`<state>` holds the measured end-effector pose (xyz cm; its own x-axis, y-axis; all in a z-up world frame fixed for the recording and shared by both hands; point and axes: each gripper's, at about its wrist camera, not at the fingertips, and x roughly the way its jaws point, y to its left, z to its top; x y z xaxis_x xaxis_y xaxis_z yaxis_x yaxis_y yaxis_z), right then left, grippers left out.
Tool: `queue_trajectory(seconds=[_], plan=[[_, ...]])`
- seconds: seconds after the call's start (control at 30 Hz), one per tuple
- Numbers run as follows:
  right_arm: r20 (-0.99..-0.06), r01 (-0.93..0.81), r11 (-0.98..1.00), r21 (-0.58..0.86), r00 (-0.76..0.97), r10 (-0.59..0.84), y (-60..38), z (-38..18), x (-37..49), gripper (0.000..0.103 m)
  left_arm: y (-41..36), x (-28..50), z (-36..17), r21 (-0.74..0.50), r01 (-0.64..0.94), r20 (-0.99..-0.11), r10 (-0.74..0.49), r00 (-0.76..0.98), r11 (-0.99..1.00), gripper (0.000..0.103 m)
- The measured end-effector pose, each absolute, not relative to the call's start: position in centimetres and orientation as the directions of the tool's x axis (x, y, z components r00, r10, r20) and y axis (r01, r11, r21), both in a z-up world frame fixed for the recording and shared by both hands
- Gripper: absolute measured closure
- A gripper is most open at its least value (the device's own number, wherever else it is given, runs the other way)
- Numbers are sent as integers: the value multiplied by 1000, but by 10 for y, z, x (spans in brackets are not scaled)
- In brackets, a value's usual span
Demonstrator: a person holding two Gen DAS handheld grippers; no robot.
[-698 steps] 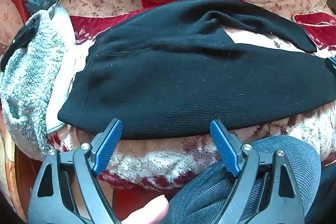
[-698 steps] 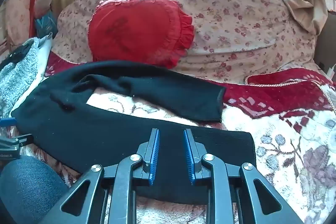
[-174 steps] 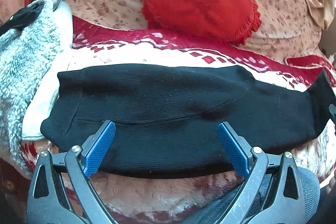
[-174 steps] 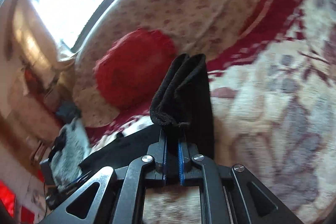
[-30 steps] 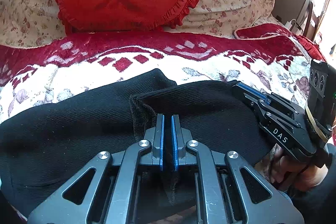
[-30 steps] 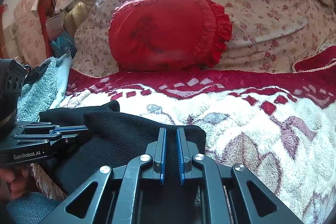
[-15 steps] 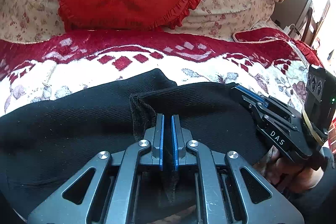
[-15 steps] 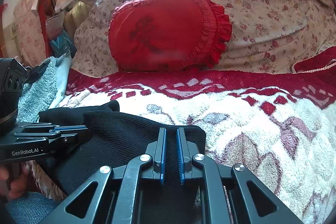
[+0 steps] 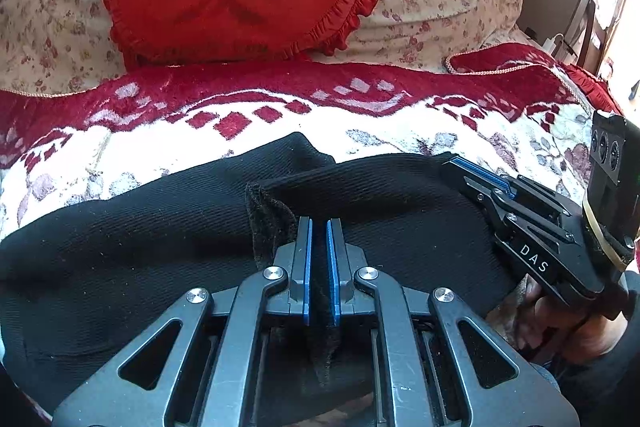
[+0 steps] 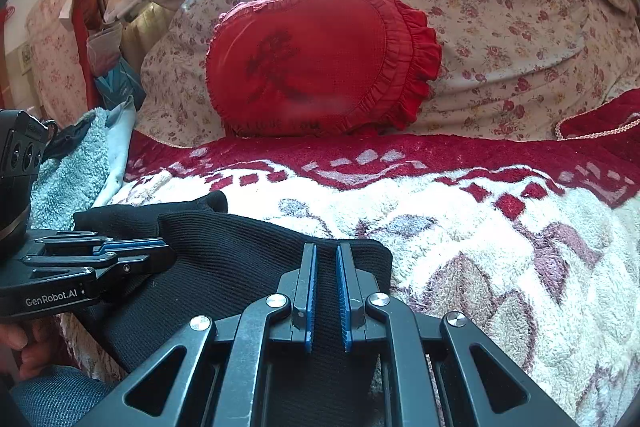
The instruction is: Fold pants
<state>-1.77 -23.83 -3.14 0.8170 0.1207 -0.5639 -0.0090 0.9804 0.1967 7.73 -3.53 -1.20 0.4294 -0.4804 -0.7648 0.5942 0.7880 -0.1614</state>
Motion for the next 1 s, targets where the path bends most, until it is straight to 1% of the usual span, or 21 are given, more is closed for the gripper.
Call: queue_trajectory(seconds=[0.6, 0.9, 1.0], plan=[[-564, -7, 981, 195, 818, 118, -238, -31, -18, 95, -36, 76, -11, -166, 594, -760, -486, 432, 787, 97], [-563, -4, 983, 182, 819, 108, -240, -31, -17, 95, -30, 79, -12, -217, 588, -749, -519, 412, 779, 97], [-563, -2, 985, 175, 820, 102, -242, -30, -16, 94, -32, 78, -11, -197, 591, -753, -507, 420, 782, 96]])
